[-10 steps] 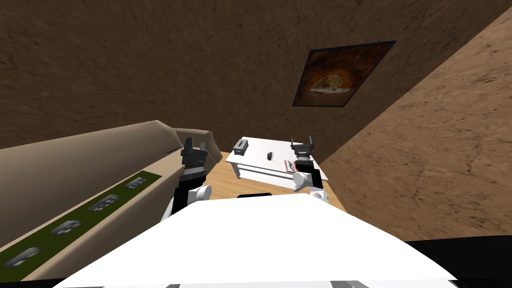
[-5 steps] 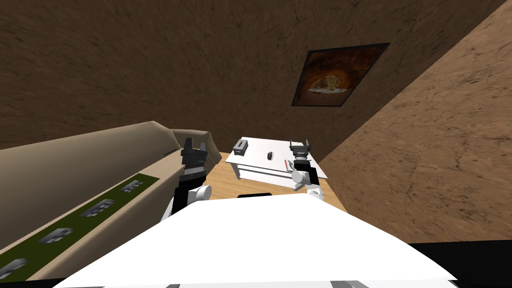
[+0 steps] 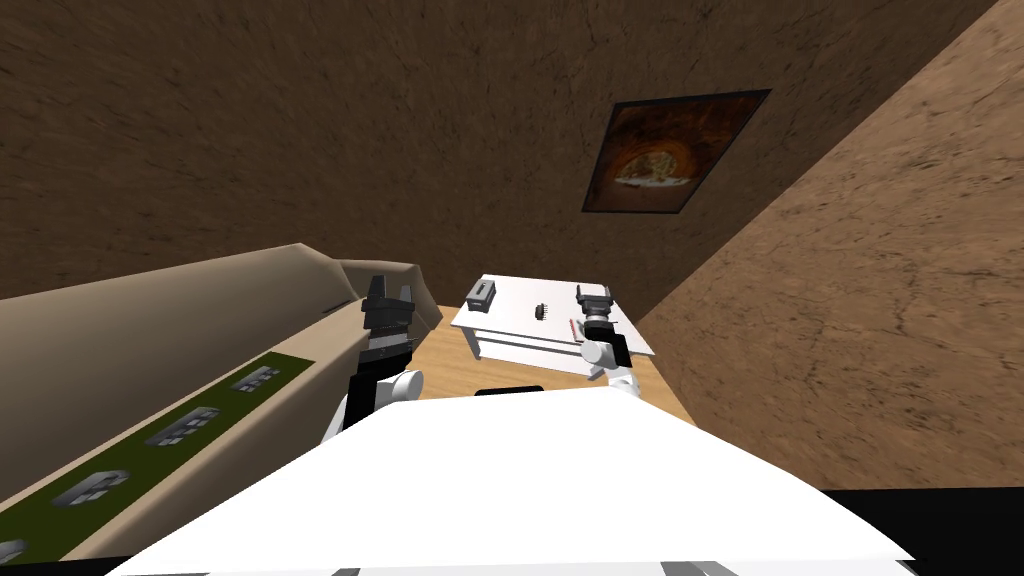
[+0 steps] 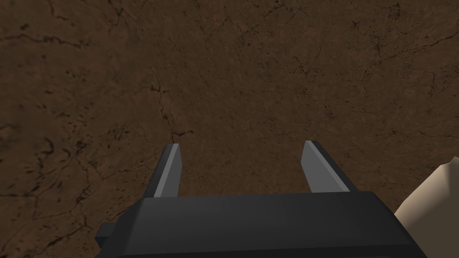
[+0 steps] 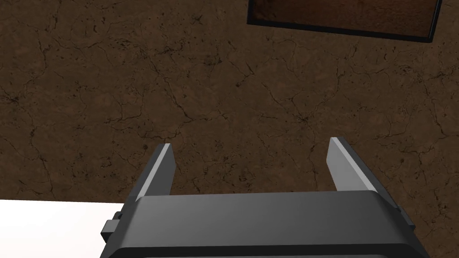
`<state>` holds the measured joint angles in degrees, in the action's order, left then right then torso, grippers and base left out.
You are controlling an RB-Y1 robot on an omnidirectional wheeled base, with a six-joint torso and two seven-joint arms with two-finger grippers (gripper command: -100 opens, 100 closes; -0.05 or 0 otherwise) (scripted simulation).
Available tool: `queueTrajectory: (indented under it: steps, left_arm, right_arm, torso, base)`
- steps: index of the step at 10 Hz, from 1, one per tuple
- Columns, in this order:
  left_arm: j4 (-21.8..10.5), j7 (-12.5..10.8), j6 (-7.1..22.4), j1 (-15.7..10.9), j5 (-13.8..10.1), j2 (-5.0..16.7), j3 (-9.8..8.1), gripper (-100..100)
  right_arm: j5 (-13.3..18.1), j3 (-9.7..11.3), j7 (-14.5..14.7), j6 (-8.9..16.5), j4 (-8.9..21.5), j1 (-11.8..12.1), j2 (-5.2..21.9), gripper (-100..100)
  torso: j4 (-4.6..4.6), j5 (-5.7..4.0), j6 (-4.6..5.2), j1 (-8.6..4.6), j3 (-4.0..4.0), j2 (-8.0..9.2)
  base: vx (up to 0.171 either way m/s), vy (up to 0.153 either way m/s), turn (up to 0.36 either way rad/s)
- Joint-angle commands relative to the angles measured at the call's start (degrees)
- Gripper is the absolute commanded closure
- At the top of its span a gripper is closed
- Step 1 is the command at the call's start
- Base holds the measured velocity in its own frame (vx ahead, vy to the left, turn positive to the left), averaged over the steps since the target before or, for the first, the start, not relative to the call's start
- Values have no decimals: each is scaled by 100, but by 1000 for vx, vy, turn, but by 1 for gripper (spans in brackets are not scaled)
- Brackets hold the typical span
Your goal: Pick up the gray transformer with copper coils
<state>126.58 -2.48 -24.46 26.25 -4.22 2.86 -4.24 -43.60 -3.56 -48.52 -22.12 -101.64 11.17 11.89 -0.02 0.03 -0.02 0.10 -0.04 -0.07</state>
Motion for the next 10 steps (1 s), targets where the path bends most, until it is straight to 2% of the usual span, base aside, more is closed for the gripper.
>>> queueTrajectory:
  steps: [1,2,4,5,7,8,9,10]
  left_arm:
    - [0,0,0,0,0,0,0,0]
    - [0,0,0,0,0,0,0,0]
    - [0,0,0,0,0,0,0,0]
    - [0,0,0,0,0,0,0,0]
    - [0,0,0,0,0,0,0,0]
    - [0,0,0,0,0,0,0,0]
    - [0,0,0,0,0,0,0,0]
    - [0,0,0,0,0,0,0,0]
  right_arm:
    - [-259,-19,-286,54,286,-118,29,-100]
    - [-259,-19,-298,54,344,-118,29,-100]
    - [-639,-29,-709,168,836,-311,9,-100]
    - [-667,-29,-735,168,915,-311,9,-100]
    - [-1026,-43,-1108,299,1364,-492,-32,-100]
    - [-1041,-43,-1125,299,1462,-492,-32,-100]
    - [-1215,-50,-1297,370,1641,-579,-61,-100]
    - [-1215,-50,-1303,370,1772,-579,-61,-100]
  torso:
    - [0,0,0,0,0,0]
    - [0,0,1,0,-1,-1]
    - [-1,-1,0,-2,-2,-3]
    - [-1,0,1,2,-3,-5]
    - [-1,0,0,-1,-2,-4]
    - [-1,0,0,1,-4,-8]
    - [-2,0,0,-3,-5,-8]
    - [-2,0,0,-5,-5,-9]
  base:
    - [14,32,-30]
    - [12,26,-23]
    - [19,33,-41]
    - [18,34,-12]
    - [26,27,-24]
    - [31,24,-5]
    - [30,21,-7]
    - [23,15,-5]
